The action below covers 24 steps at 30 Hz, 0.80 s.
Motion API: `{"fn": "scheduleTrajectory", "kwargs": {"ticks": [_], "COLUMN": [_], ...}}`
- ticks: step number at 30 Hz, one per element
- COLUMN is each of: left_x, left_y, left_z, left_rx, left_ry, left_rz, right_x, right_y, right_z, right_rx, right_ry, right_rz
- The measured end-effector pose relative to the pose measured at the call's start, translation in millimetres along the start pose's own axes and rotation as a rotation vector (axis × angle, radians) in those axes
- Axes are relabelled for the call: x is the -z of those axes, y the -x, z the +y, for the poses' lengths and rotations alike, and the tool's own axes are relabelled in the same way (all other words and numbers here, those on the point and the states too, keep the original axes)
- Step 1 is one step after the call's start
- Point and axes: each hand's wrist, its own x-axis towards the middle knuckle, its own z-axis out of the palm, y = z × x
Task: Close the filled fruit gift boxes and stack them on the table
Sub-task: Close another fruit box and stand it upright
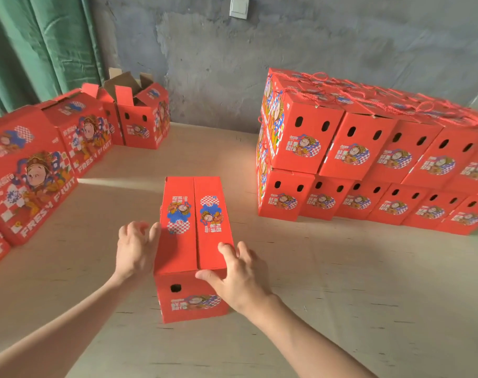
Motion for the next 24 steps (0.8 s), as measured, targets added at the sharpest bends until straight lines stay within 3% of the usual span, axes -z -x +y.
{"fn": "scheduleTrajectory", "kwargs": {"ticks": [3, 6, 9, 12, 15, 18, 22, 24], "left_x": [19, 19, 10, 7, 6, 14, 34, 48], "left_y": [16, 27, 30, 19, 0, -9, -23, -32], "left_z": [-6, -15, -13, 1, 20, 46, 83, 106], "left_rx": [0.153, 0.362, 0.571, 0.663, 0.518, 0.258, -0.073, -0.234], "left_ry": [0.018, 0.014, 0.307, 0.643, 0.769, 0.656, 0.399, 0.235], "left_rz": [-0.064, -0.243, -0.377, -0.304, -0.186, -0.062, -0.082, -0.149], "right_x": [-9, -10, -24, -30, -21, -16, 0, 15], "right_y": [2, 5, -1, -23, -60, -91, -115, -128], "right_z": [-1, 8, 14, 13, 10, 7, -1, -8], "right_rx": [-0.105, -0.63, -1.053, -1.116, -1.114, -1.1, -0.998, -0.856], "right_ry": [-0.29, -0.783, -1.094, -1.292, -1.322, -1.202, -1.011, -1.154], "right_rz": [-0.099, -0.208, -0.525, -0.619, -0.437, -0.237, -0.199, -0.228]}}
